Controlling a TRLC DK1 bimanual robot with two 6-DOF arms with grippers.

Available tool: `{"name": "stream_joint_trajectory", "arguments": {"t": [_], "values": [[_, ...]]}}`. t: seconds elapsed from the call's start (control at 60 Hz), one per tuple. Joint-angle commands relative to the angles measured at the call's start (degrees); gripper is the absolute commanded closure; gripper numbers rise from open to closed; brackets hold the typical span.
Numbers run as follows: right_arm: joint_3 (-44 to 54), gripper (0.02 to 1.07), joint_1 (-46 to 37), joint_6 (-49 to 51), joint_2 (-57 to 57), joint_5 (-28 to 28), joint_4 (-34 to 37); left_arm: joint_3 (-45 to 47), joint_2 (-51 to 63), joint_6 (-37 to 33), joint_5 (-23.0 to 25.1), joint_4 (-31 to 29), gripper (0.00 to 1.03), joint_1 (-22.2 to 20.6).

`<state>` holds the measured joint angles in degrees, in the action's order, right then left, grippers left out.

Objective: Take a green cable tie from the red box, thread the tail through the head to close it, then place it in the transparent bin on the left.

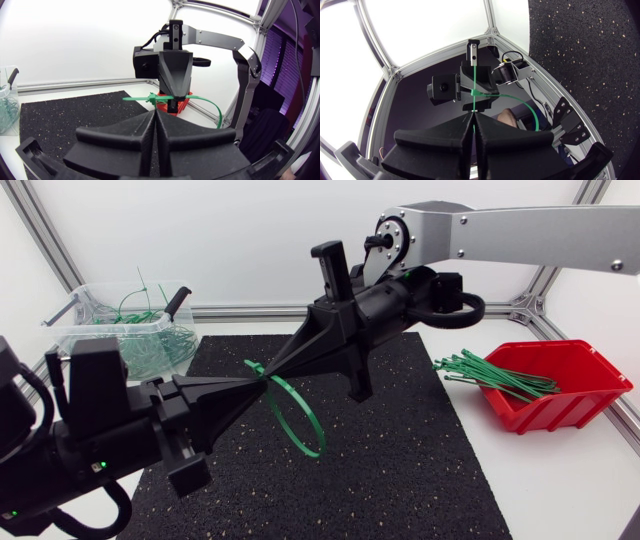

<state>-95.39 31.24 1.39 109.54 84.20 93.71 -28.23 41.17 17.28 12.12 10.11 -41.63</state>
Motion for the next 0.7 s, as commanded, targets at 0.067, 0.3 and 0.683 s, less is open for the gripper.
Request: {"name": "stream_joint_trajectory", "arguments": {"t": [0.067,0.3,0.683], "values": [[1.09,1.01,1.10,0.72,2.17,-0.27,-0.37,-0.16,-1.97,-1.63,0.80,0.97,1.00,1.28],[0.38,1.01,1.54,0.63,2.52,-0.36,-0.37,0.19,-2.85,-2.34,1.42,0.00,1.00,-1.70],[-0.32,1.01,3.38,0.55,4.46,-1.32,-0.46,0.10,-2.06,-3.57,2.65,-0.97,1.00,-0.03]]}}
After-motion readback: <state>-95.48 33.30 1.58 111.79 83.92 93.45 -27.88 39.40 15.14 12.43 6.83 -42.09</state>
